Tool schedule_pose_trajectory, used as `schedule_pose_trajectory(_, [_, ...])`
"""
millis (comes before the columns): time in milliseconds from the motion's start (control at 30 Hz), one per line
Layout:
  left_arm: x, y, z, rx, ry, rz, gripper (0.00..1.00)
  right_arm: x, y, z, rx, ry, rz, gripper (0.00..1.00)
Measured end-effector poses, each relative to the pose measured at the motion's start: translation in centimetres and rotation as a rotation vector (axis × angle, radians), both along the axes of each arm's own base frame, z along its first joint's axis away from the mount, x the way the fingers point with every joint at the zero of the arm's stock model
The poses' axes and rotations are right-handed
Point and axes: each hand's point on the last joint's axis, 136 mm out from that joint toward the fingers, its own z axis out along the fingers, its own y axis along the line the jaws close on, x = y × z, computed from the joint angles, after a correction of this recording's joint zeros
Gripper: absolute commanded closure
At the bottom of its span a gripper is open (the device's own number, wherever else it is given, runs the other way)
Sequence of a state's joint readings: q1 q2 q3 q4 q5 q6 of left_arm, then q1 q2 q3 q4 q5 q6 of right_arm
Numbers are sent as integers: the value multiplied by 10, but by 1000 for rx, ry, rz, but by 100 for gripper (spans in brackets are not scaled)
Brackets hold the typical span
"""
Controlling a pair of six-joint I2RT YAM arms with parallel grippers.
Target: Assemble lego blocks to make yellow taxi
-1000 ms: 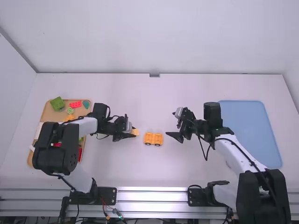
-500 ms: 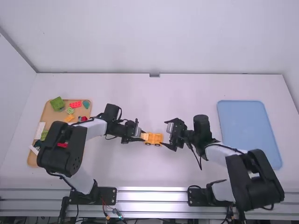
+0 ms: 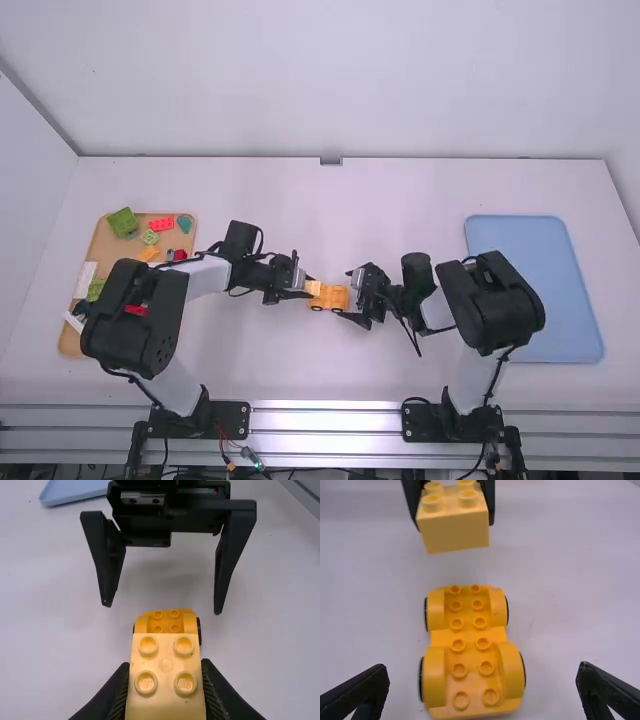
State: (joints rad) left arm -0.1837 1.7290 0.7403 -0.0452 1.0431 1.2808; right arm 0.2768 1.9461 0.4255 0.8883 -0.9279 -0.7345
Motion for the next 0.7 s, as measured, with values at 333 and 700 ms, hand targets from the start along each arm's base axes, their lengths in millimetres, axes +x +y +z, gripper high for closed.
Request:
schedule_pose_trajectory(333, [1, 0, -13, 4, 48, 13, 98, 5, 19, -20, -1, 41, 56, 2])
schedule_pose_trajectory(700, [1, 0, -25, 10, 68, 13, 96, 2, 24, -23, -5, 13, 77, 1])
